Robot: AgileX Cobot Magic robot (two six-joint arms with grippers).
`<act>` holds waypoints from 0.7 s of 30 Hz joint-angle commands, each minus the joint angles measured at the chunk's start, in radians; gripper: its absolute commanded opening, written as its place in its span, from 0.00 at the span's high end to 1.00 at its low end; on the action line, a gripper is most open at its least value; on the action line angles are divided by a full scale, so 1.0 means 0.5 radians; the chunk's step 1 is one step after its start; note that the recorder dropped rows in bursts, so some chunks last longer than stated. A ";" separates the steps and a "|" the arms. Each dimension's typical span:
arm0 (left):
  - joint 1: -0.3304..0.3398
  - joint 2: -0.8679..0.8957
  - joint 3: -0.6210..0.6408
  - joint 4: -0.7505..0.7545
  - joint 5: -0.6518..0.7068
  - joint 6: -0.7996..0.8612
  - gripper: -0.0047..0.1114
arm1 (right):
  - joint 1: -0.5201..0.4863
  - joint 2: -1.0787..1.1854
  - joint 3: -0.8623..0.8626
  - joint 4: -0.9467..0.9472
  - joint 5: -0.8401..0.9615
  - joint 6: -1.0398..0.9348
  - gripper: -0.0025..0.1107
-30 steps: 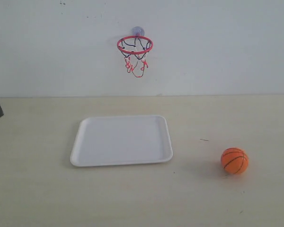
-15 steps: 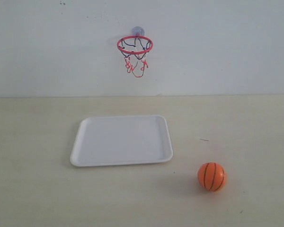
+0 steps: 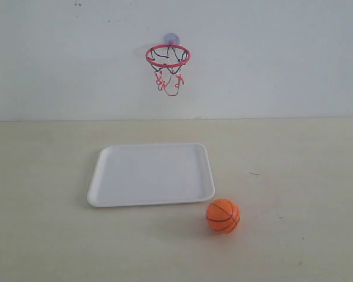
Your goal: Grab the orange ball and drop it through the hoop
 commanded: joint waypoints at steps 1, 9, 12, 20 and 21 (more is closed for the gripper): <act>0.005 -0.010 0.008 0.077 0.074 -0.231 0.92 | -0.014 -0.008 -0.001 0.001 -0.013 -0.012 0.98; 0.005 -0.010 0.027 2.939 0.251 -3.743 0.92 | -0.014 -0.008 -0.001 0.001 -0.013 -0.012 0.98; 0.005 -0.010 0.100 3.330 0.169 -3.901 0.92 | -0.014 -0.008 -0.001 0.001 -0.013 -0.012 0.98; 0.005 -0.093 0.462 3.387 -0.322 -3.448 0.92 | -0.014 -0.008 -0.001 0.001 -0.013 -0.012 0.98; 0.005 -0.093 0.503 3.387 -0.333 -3.440 0.92 | -0.014 -0.008 -0.001 0.001 -0.013 -0.012 0.98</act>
